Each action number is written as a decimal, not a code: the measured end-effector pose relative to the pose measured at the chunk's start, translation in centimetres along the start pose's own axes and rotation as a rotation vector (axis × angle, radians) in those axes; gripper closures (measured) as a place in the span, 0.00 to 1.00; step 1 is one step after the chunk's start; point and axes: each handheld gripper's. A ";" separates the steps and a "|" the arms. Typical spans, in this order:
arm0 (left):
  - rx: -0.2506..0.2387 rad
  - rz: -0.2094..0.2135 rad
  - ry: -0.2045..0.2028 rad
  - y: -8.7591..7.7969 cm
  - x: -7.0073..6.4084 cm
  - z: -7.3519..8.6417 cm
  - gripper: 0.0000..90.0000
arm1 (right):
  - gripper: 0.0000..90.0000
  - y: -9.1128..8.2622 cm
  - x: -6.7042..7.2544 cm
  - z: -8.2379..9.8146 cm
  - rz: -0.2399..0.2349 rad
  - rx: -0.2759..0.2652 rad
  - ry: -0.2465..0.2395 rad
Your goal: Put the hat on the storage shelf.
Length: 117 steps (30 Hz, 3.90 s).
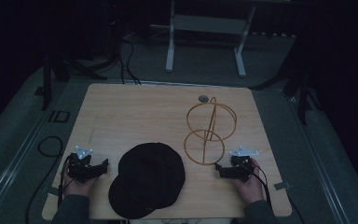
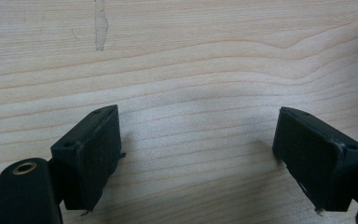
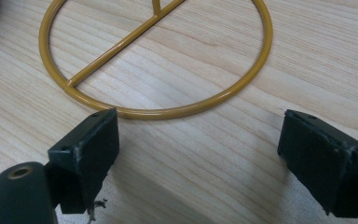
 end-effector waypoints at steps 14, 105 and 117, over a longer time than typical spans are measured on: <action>0.001 0.000 0.001 0.0 0.0 0.0 0.17 | 0.31 -0.7 0.1 -0.7 -0.034 0.056 -0.049; 0.009 -0.002 0.007 -0.1 0.0 0.0 0.17 | 0.74 -1.7 15.5 -26.2 -0.565 0.529 -0.720; 0.011 -0.002 0.010 -0.1 0.0 0.0 0.17 | 0.74 -4.1 14.6 -26.9 -0.562 0.518 -0.728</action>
Point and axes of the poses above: each handheld gripper's, and its own axes: y roughly forward along the jaws, z roughly out of its underside, x roughly to its left, and after that the axes turned 11 degrees about -y, right-handed
